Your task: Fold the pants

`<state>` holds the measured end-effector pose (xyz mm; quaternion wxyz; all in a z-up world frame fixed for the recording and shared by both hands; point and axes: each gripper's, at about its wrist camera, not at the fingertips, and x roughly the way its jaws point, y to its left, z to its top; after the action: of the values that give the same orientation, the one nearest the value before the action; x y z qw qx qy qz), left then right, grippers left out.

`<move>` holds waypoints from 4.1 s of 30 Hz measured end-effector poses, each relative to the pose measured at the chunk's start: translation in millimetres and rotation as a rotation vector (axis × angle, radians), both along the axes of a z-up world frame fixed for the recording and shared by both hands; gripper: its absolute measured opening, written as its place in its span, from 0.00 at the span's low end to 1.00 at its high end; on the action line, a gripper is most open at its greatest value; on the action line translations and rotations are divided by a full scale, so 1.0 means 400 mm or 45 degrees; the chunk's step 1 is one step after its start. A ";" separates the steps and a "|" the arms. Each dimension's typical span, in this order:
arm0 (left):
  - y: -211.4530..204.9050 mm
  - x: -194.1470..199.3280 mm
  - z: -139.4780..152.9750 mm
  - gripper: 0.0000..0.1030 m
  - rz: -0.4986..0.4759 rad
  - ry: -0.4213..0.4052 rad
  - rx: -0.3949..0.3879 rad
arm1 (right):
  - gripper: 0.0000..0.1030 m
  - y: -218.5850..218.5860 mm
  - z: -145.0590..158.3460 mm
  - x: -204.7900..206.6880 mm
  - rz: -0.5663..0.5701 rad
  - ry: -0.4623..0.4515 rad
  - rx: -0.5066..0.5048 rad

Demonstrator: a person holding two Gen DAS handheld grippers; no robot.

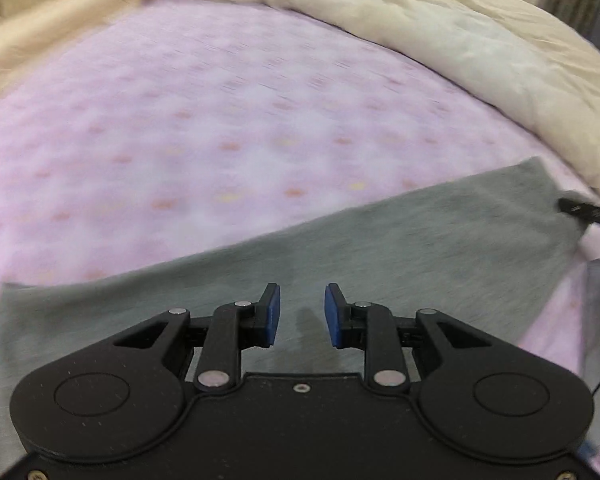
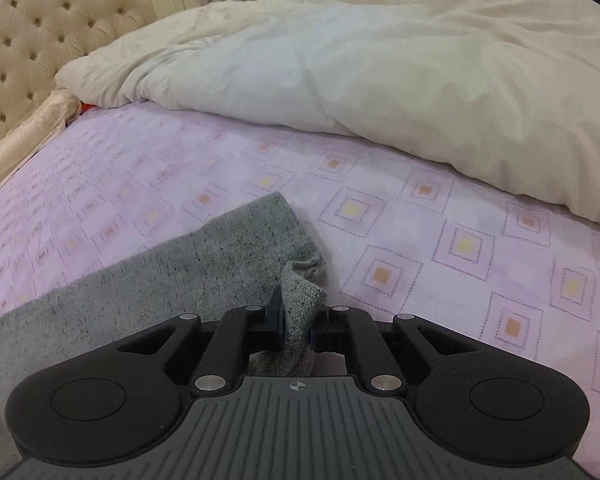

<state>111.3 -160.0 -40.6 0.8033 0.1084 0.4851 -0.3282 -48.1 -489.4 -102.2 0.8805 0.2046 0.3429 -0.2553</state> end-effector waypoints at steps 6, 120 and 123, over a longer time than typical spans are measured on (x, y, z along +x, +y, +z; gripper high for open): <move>-0.114 -0.005 -0.074 0.32 -0.102 0.121 0.055 | 0.10 -0.006 0.004 -0.005 -0.011 -0.009 0.037; 0.498 -0.167 -0.068 0.50 0.314 0.078 0.003 | 0.11 0.639 0.078 0.393 0.883 0.570 -0.200; 0.527 -0.167 -0.053 0.50 0.379 0.073 -0.031 | 0.11 0.660 0.116 0.369 0.863 0.525 -0.315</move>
<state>44.7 50.9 -62.0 0.8301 0.0161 0.5145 -0.2144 99.6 -225.5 -55.9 0.8456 -0.0826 0.5267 -0.0261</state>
